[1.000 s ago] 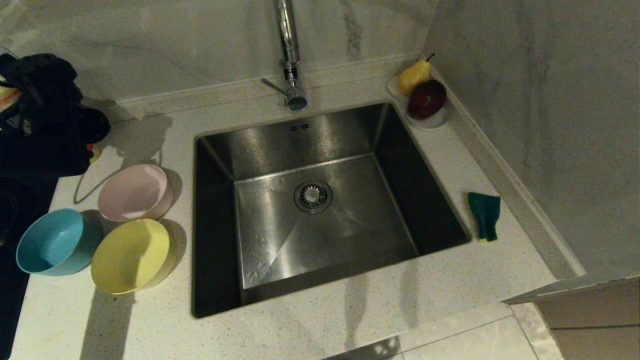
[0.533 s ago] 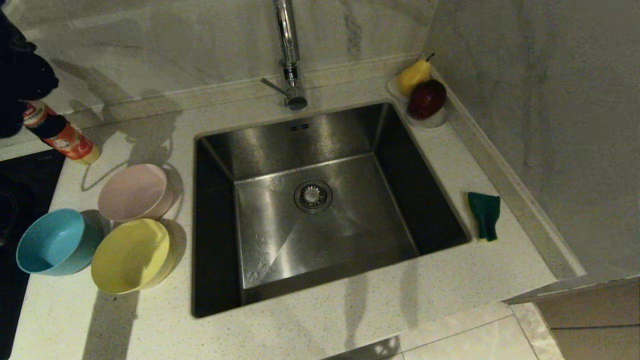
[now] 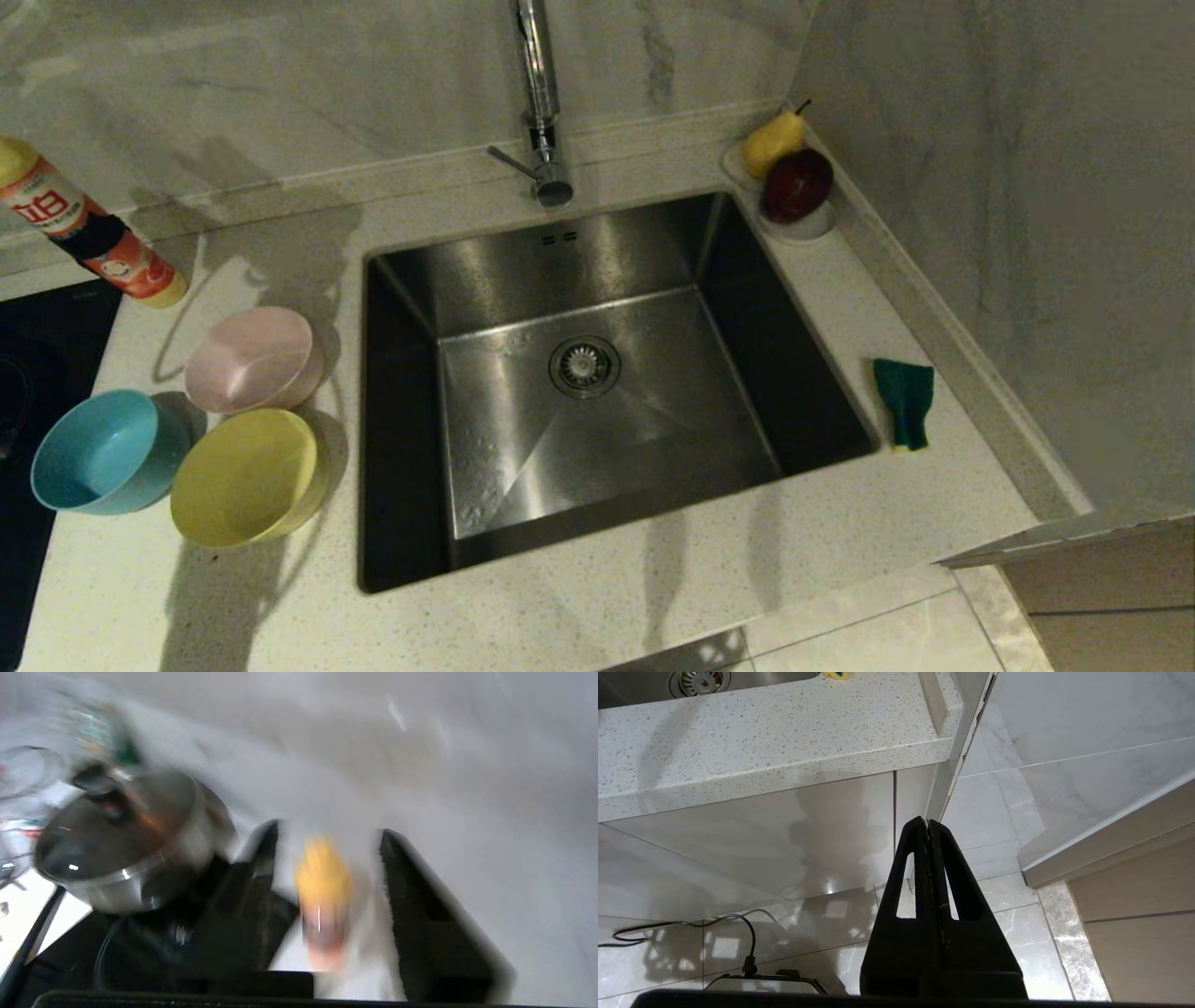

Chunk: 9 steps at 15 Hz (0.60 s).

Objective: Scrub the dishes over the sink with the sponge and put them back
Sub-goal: Turn on the faucet

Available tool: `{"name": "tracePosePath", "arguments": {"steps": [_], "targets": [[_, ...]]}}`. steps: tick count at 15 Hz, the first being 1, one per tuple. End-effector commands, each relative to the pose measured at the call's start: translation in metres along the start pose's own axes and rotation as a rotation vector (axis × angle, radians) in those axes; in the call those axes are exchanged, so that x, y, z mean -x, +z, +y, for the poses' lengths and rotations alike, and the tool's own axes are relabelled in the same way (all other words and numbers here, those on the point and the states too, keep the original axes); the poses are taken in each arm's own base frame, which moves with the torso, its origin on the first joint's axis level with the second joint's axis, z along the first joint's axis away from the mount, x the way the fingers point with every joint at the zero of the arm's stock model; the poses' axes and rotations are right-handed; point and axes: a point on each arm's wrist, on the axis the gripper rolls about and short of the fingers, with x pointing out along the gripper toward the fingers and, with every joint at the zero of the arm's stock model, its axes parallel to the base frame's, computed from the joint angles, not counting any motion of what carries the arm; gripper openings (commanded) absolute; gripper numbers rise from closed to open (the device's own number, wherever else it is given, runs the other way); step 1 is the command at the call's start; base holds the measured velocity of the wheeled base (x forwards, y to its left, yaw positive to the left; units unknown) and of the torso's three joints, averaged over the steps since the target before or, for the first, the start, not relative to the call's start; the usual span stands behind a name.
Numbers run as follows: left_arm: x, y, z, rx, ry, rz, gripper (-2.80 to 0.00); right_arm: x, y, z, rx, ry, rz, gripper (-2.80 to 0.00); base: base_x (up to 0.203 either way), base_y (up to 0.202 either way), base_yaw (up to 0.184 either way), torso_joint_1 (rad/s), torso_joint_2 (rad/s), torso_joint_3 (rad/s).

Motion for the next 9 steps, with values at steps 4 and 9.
{"name": "tracePosePath", "arguments": {"steps": [4,9], "targets": [[0.104,0.010,0.067,-0.138,-0.600,0.407,-2.80,0.000,0.000,0.000,0.000,0.000,-0.001,-2.80,0.000,0.000,0.000,0.000,0.00,0.000],[0.173,-0.026,0.120,-0.236,-0.911,0.649,-2.80,0.000,0.000,0.000,0.000,0.000,-0.001,-2.80,0.000,0.000,0.000,0.000,0.00,0.000]]}}
